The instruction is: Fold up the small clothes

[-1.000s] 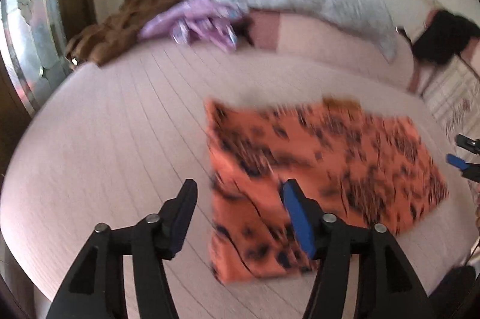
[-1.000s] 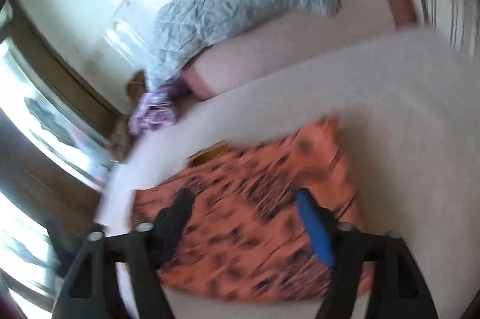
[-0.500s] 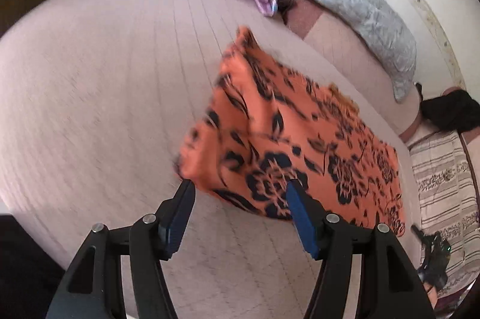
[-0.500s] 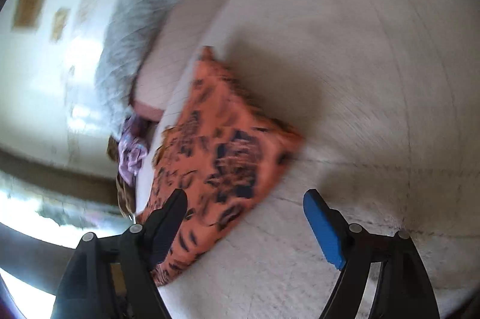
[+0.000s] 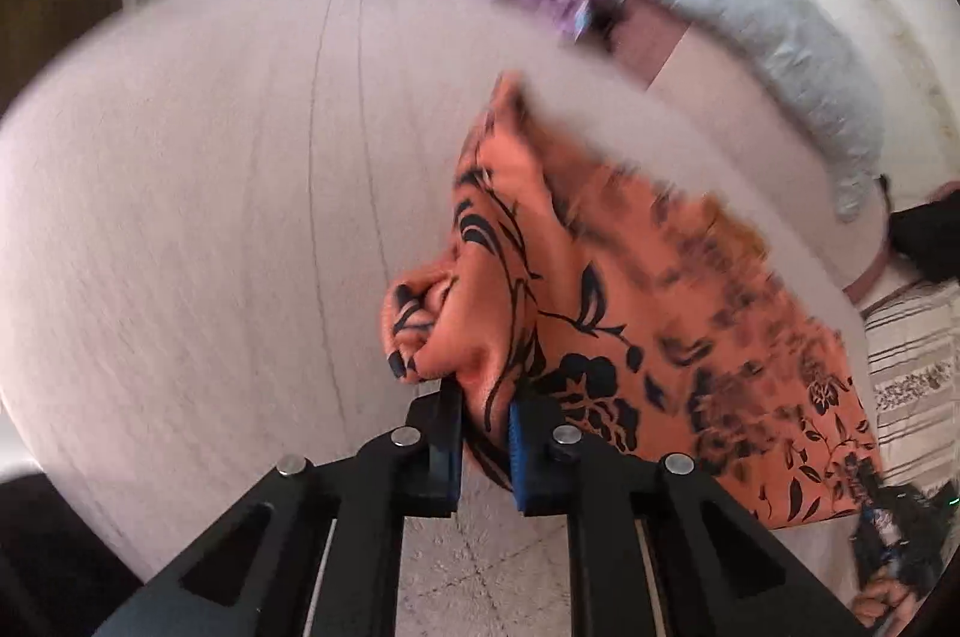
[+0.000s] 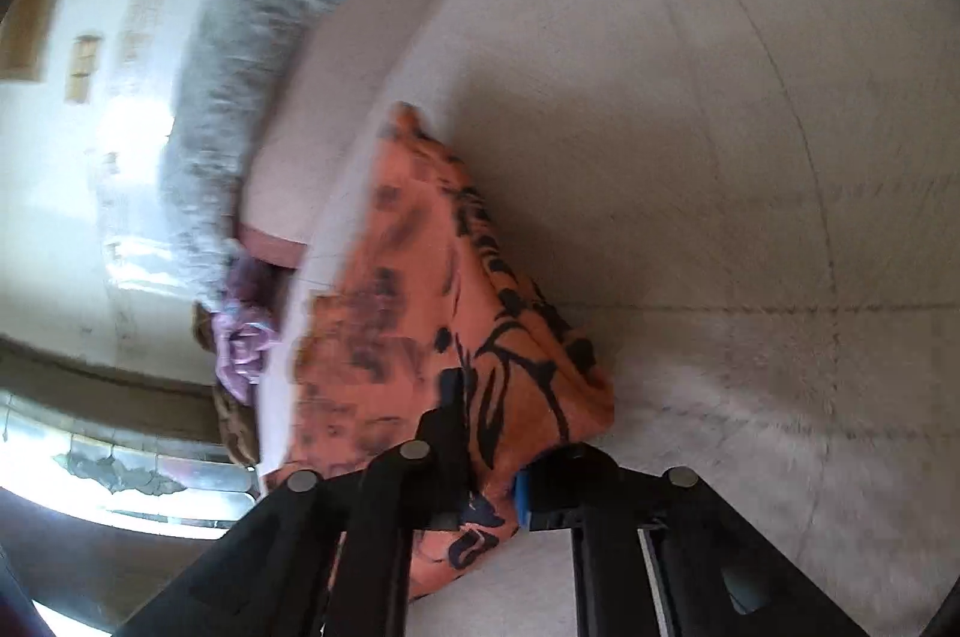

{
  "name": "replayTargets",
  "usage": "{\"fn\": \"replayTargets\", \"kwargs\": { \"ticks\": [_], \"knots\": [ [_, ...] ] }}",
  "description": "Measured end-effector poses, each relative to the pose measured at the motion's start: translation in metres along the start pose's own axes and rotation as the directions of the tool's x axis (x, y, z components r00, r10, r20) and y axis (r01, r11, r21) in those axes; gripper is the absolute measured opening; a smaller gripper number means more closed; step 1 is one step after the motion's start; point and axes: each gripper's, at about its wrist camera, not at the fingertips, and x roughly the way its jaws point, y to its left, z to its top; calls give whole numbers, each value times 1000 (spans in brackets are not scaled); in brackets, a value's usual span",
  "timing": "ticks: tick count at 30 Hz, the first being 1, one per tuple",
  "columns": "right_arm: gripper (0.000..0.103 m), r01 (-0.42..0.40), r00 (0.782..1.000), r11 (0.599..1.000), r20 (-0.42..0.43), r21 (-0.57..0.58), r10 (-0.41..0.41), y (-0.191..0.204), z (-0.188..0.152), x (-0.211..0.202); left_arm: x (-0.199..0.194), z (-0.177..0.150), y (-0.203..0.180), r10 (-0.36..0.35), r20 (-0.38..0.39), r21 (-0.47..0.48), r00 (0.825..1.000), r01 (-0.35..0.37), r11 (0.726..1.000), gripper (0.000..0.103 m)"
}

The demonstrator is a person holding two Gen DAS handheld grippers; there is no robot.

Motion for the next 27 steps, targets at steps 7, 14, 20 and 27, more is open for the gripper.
{"fn": "replayTargets", "kwargs": {
  "ticks": [7,14,20,27],
  "knots": [
    [15,33,999,995,22,-90,-31,10,-45,-28,43,-6,34,57,-146,11,988,-56,998,24],
    [43,-5,999,1000,-47,17,6,-35,-61,-11,16,1,24,92,-12,118,996,-90,989,40],
    [66,-12,1000,998,-16,-64,11,-18,-54,-22,-6,5,11,208,90,176,974,-221,959,46],
    [66,-2,1000,996,-13,-90,1,-26,-55,-34,-26,9,10,225,139,210,964,-251,945,51]
  ]
}}
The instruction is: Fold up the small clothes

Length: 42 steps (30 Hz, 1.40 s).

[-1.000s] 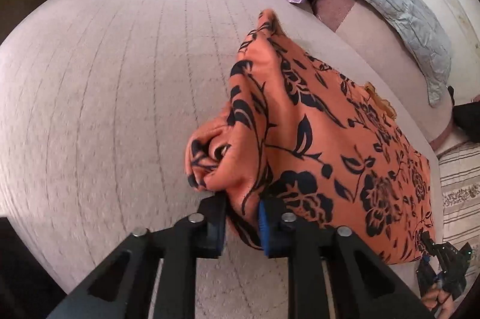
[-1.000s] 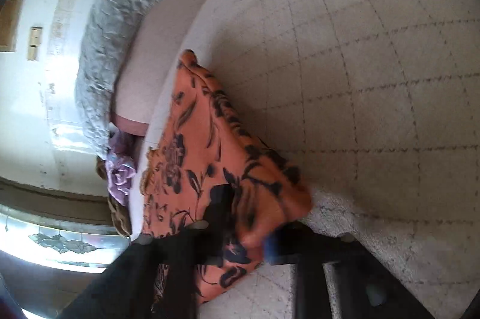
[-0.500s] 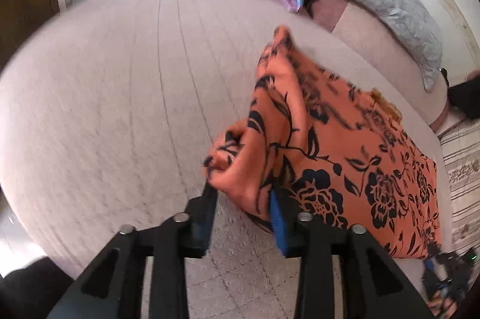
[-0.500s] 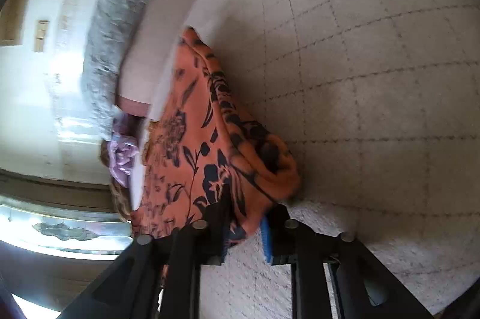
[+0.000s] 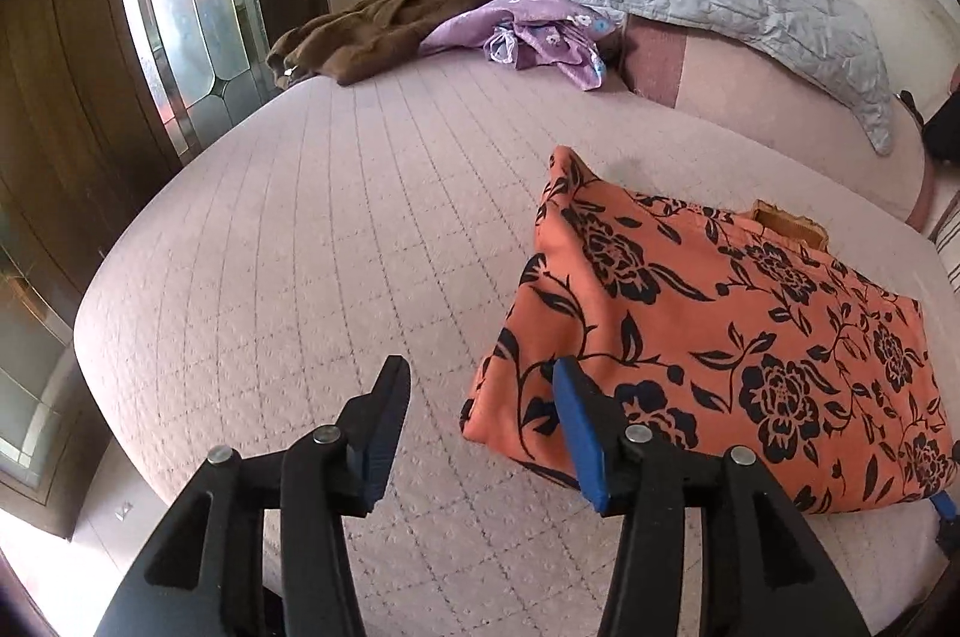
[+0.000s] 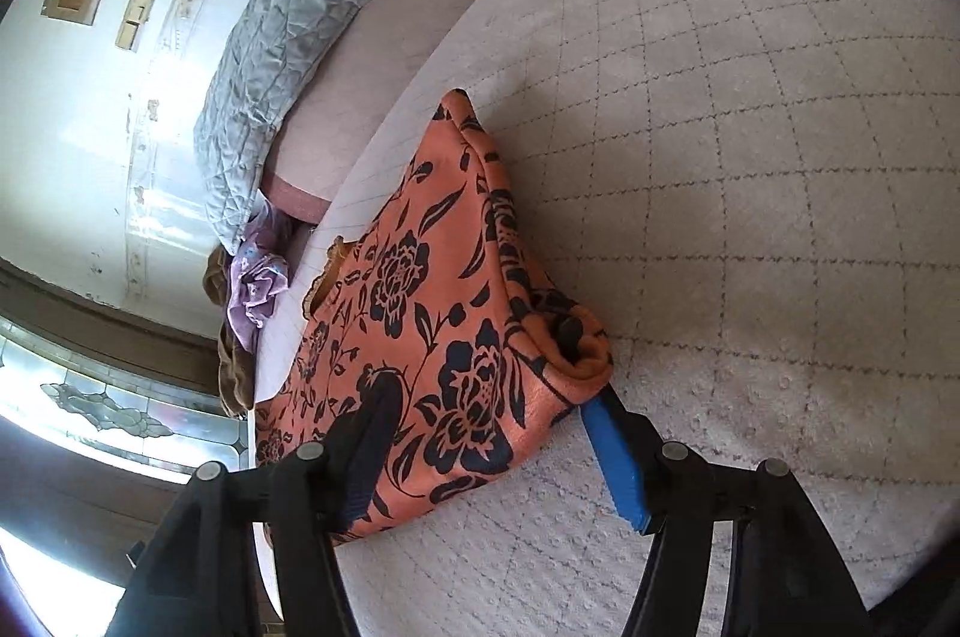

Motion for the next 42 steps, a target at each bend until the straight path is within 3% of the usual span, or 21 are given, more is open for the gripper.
{"fn": "replayTargets", "kwargs": {
  "ticks": [12,13,16,20,22,23,24,25,26,27,28,29,31,35,37,42],
  "knots": [
    [65,-16,1000,1000,-22,9,16,2,13,19,-20,6,-21,-37,18,35,999,36,999,51],
    [62,-13,1000,1000,-26,4,14,3,13,20,-22,8,-27,-45,25,41,999,44,998,51],
    [21,8,998,999,-56,-33,-10,7,15,28,-24,14,-49,-85,40,77,996,82,994,51],
    [16,62,997,993,-33,-102,-66,17,14,22,-21,16,-84,-125,62,148,990,115,982,51],
    [16,92,995,986,-28,-138,-96,20,12,20,9,12,-99,-128,-5,157,992,128,979,51],
    [16,112,992,983,-36,-145,-119,17,11,23,29,8,-104,-89,-62,175,994,99,980,51],
    [18,128,990,983,-50,-133,-135,11,11,27,58,0,-109,-38,-157,197,987,69,978,51],
    [21,124,988,988,-77,-90,-131,1,12,30,76,-8,-108,-33,-206,197,978,74,978,52],
    [26,79,992,996,-95,-29,-81,-9,13,29,71,-10,-107,-42,-135,206,990,69,976,52],
    [29,56,994,998,-97,-7,-56,-13,14,24,67,-10,-109,-28,-123,238,992,57,970,52],
    [39,60,994,998,-90,-10,-60,-14,16,16,65,-10,-110,-22,-129,250,991,54,967,52],
    [57,62,995,998,-74,-29,-64,-14,20,6,63,-8,-109,-30,-126,242,992,60,969,52],
    [72,51,998,997,-29,-55,-52,-13,32,-11,64,-5,-107,-28,-126,230,992,56,972,52],
    [72,-30,999,993,-30,-110,27,3,75,-4,75,0,-102,-35,-146,199,989,64,978,53],
    [72,-62,995,986,-89,-153,49,14,96,22,77,0,-102,-38,-142,206,989,67,976,54],
    [70,-9,971,974,-235,-226,-45,28,132,108,81,0,-103,-46,-143,222,989,77,972,55]
  ]
}}
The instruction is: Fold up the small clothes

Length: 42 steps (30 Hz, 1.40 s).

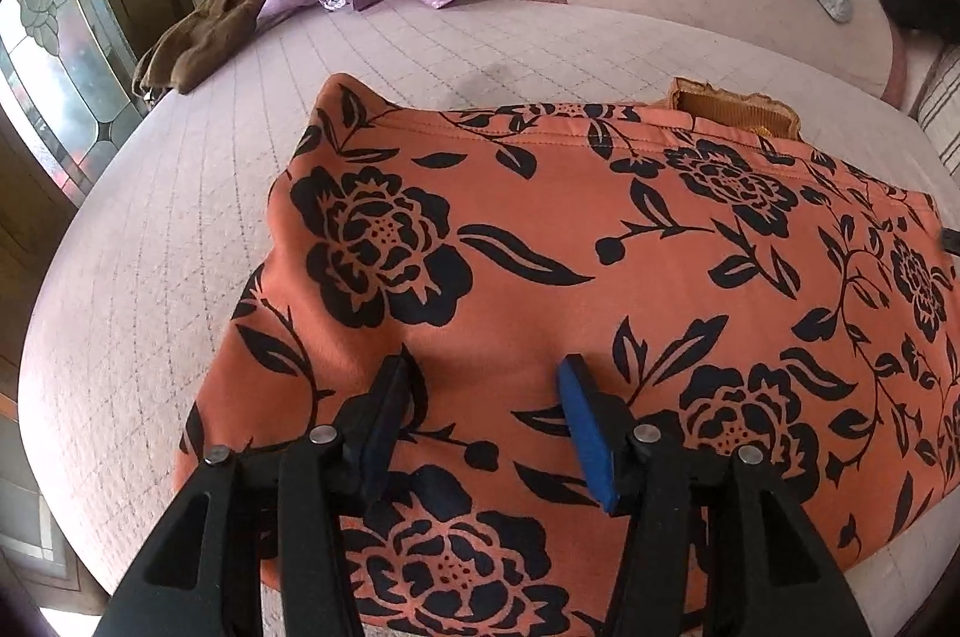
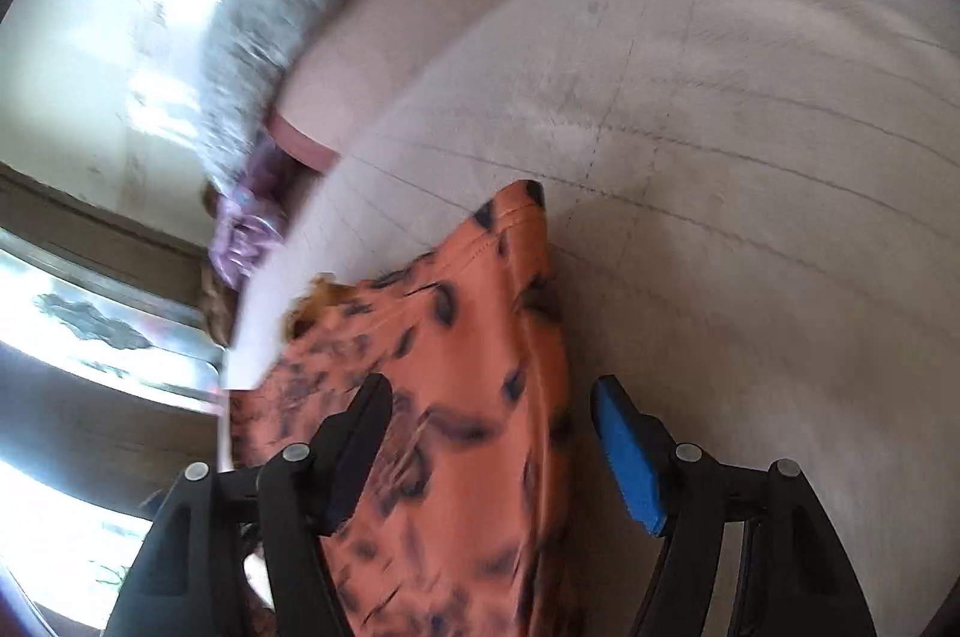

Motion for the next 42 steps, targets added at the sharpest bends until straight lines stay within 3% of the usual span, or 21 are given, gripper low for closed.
{"fn": "replayTargets", "kwargs": {
  "ticks": [1,3,4,6,8,9,10,15,16,17,19,23,32,42],
  "knots": [
    [66,5,1000,1000,-27,6,-5,-2,6,12,0,1,0,-4,0,2,1000,4,1000,56],
    [25,-13,999,1000,-50,-22,12,7,12,23,1,1,1,-11,4,7,1000,11,1000,56],
    [20,-24,997,998,-76,-51,20,18,13,25,2,1,2,-14,8,11,1000,14,1000,57],
    [16,42,999,986,-18,-164,-46,45,11,13,4,1,3,-16,17,14,1000,16,1000,57],
    [15,87,996,987,37,-132,-83,42,12,5,2,1,2,-6,20,11,1000,6,1000,58],
    [15,141,990,985,20,-101,-140,32,13,13,2,0,1,-3,19,11,1000,2,1000,58],
    [19,191,981,978,-8,-81,-192,21,10,23,2,0,0,-3,17,8,1000,3,1000,58],
    [34,152,986,987,71,-45,-149,25,-6,-1,0,-1,1,-17,14,3,1000,17,1000,58],
    [40,167,983,984,85,-68,-161,33,-13,-7,0,-1,1,-17,13,3,1000,17,1000,58],
    [60,176,981,980,96,-96,-167,42,-19,-13,0,-1,1,-20,12,0,1000,20,1000,58],
    [72,170,981,974,118,-147,-153,56,-32,-28,0,-1,3,-26,9,-4,1000,26,1000,58],
    [72,188,977,962,135,-197,-163,71,-52,-38,1,0,3,-29,8,-1,1000,29,1000,58],
    [72,213,976,966,85,-149,-202,47,-79,-42,1,0,5,-34,4,5,999,34,999,58],
    [72,224,973,963,85,-153,-213,50,-84,-45,1,-1,5,-34,4,10,999,34,999,57]
  ]
}}
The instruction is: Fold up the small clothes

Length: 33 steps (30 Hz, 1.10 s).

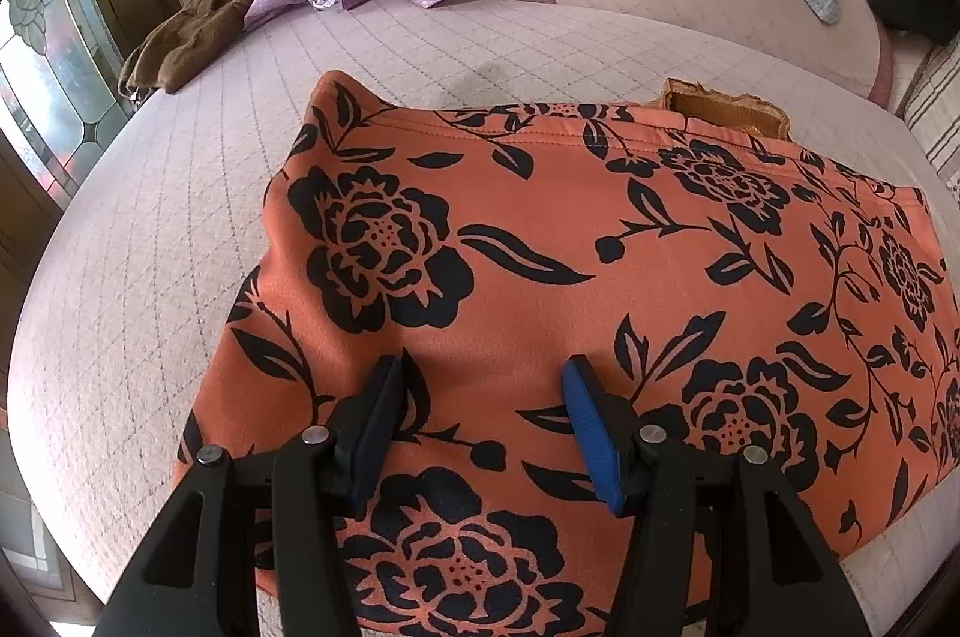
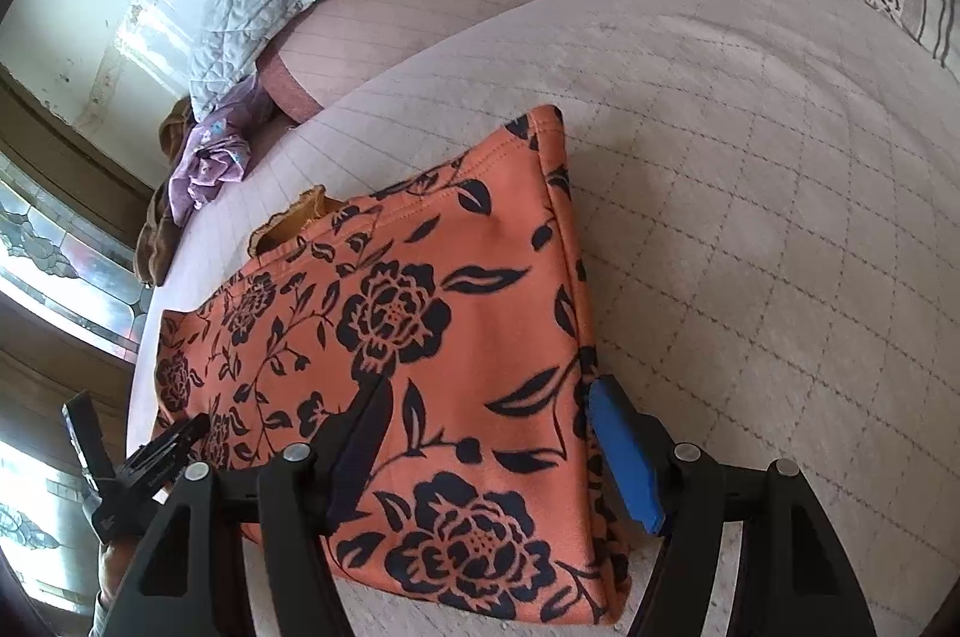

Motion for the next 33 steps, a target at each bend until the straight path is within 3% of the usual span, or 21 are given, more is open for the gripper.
{"fn": "replayTargets", "kwargs": {
  "ticks": [12,20,23,25,29,33],
  "knots": [
    [72,83,997,996,13,-40,-83,2,-16,-11,-9,-1,-4,17,-1,5,1000,-17,1000,57],
    [72,125,991,990,46,-67,-123,7,-30,-29,-41,-9,-19,-13,65,29,998,11,1000,57],
    [72,88,994,996,69,-2,-88,0,-43,-39,-52,-13,-27,-51,86,32,995,49,998,57],
    [72,0,997,994,76,113,-9,-14,-59,-43,-54,-16,-33,-75,93,39,993,72,997,57],
    [72,-96,994,956,72,279,79,-35,-82,-33,-42,-17,-45,-80,63,64,995,76,995,57],
    [70,-164,986,915,72,369,147,-41,-75,-17,-34,-17,-49,-89,34,51,995,87,995,57]
  ]
}}
